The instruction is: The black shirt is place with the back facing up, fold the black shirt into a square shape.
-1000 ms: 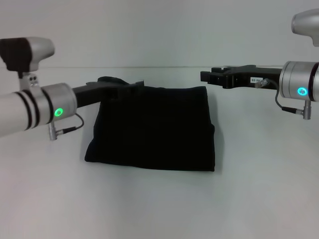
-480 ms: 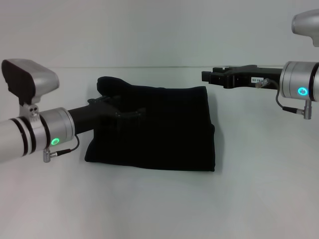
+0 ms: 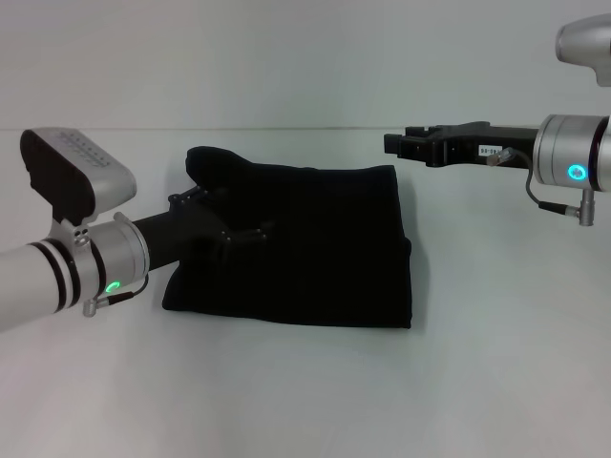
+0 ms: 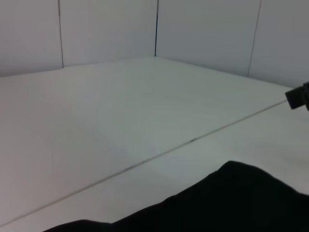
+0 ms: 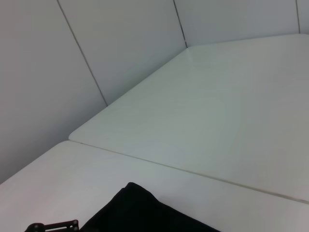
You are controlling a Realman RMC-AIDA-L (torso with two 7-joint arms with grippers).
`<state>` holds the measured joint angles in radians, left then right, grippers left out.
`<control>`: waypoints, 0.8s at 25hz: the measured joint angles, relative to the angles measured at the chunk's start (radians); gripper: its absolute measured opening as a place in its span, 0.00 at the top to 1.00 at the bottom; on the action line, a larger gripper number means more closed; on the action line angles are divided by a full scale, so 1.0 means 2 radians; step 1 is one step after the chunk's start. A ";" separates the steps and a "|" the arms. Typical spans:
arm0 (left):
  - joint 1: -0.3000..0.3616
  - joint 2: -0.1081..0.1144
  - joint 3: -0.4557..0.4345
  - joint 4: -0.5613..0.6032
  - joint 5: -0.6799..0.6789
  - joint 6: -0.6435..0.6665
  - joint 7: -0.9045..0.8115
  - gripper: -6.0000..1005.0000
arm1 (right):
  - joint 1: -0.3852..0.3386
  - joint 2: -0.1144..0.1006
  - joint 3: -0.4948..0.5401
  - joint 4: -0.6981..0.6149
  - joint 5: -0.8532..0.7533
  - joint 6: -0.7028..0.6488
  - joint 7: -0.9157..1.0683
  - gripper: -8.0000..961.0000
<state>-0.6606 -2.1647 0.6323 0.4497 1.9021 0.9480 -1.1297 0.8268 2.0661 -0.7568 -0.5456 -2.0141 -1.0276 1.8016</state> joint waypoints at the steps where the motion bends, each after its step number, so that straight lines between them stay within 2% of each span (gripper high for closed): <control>1: -0.001 0.000 0.001 -0.002 0.000 -0.007 0.003 0.09 | 0.000 0.000 0.000 0.000 0.000 0.000 0.001 0.55; 12: -0.019 -0.001 0.006 -0.033 0.000 -0.073 0.018 0.08 | 0.005 0.000 0.000 0.000 0.000 0.005 0.000 0.55; 16: -0.021 0.000 0.004 -0.032 0.000 -0.047 0.018 0.08 | 0.006 0.000 -0.001 0.000 0.000 0.005 -0.001 0.55; 20: -0.012 0.000 0.001 -0.009 0.000 0.009 0.001 0.08 | 0.006 0.000 -0.001 0.000 0.000 0.005 -0.001 0.55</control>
<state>-0.6855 -2.1647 0.6344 0.4311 1.9020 0.9665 -1.1269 0.8394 2.0652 -0.7579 -0.5461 -2.0141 -1.0168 1.7987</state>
